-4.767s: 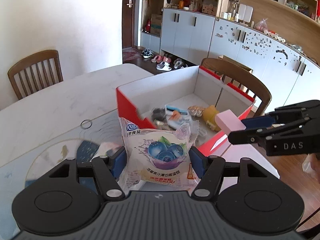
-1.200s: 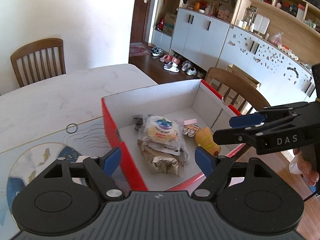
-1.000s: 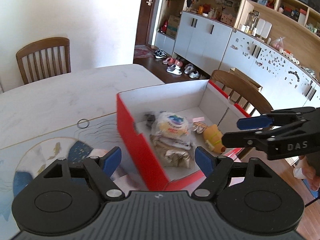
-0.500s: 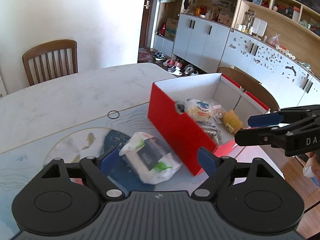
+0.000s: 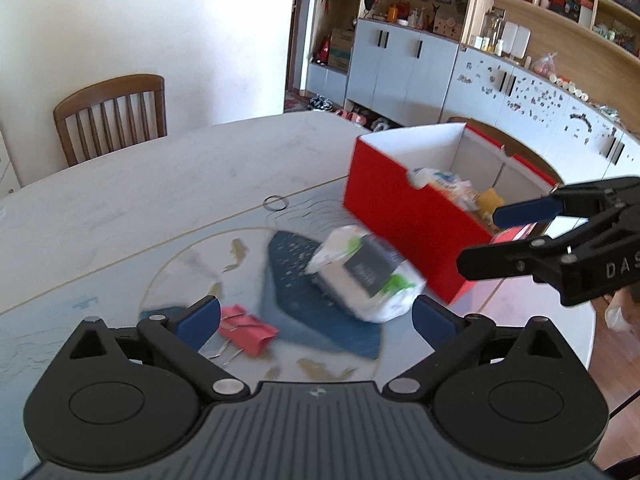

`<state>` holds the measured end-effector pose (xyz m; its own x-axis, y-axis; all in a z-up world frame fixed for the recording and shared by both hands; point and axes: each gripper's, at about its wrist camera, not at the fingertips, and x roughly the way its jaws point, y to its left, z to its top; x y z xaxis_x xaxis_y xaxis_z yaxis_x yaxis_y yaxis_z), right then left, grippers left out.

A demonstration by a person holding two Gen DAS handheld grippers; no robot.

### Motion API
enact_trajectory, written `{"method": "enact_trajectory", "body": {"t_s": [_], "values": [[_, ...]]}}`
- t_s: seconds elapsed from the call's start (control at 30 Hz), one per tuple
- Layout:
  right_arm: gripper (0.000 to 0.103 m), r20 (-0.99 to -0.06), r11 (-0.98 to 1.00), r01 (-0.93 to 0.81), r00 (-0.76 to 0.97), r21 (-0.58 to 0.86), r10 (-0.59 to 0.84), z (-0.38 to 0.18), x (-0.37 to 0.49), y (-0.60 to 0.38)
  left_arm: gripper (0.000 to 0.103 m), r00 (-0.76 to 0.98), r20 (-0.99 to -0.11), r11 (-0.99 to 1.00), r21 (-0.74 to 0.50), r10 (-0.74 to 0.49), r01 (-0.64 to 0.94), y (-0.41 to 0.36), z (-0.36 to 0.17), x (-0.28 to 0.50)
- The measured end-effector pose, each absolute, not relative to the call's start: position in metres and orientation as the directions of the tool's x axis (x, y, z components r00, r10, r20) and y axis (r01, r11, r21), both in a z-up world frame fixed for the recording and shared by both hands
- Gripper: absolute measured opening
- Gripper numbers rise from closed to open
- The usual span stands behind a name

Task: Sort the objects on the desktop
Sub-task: 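Move both tools out of the box toward the tissue pack and pink binder clip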

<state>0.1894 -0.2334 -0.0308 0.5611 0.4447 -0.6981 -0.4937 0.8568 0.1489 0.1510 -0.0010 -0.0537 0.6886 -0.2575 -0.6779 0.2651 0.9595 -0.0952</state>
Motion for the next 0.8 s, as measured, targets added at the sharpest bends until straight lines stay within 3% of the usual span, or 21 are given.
{"method": "enact_trajectory", "body": {"t_s": [0.8], "values": [[0.09, -0.758, 0.902, -0.431, 0.598, -0.029, 0.261, -0.098, 0.238, -0.156, 0.102, 0.63, -0.739, 0.952, -0.049, -0.238, 0.303, 0.031, -0.117, 0.195]]}}
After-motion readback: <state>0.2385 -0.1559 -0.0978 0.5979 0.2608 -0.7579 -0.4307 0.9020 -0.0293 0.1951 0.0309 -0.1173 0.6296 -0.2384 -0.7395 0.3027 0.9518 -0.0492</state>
